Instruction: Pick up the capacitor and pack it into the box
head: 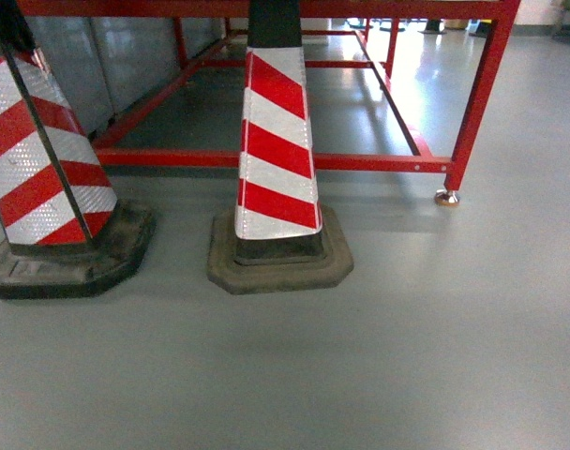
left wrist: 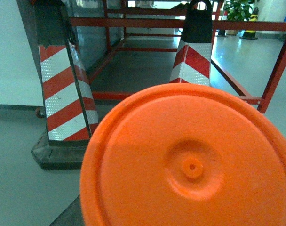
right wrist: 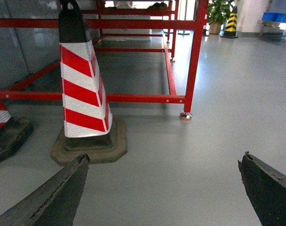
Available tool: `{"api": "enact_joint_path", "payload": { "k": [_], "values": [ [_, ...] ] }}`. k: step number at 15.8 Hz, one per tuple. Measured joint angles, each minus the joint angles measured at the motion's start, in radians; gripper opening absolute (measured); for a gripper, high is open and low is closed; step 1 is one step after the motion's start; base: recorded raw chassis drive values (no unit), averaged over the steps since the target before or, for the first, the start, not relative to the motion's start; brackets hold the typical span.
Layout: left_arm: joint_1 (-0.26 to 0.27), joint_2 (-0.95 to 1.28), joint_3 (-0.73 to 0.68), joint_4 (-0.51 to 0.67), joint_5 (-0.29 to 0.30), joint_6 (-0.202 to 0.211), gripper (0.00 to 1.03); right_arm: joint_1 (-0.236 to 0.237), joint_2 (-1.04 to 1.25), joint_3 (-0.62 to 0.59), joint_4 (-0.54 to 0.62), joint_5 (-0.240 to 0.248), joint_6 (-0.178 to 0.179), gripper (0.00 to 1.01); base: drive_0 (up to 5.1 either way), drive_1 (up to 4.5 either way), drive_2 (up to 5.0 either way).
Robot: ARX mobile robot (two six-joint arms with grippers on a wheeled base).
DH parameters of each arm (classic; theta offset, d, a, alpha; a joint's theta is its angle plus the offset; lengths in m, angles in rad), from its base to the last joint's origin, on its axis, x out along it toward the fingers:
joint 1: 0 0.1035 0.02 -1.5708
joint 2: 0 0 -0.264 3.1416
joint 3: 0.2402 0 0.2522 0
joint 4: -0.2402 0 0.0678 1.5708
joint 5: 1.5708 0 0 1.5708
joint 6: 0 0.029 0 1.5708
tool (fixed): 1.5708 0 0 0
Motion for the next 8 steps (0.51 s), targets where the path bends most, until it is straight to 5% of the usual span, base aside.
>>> {"api": "enact_joint_path", "payload": {
  "k": [8],
  "values": [
    [0.0,0.0,0.0,0.002,0.0,0.0,0.44,0.0,0.0,0.0,-0.001,0.002,0.0,0.98,0.0,3.99,-4.0]
  ]
}}
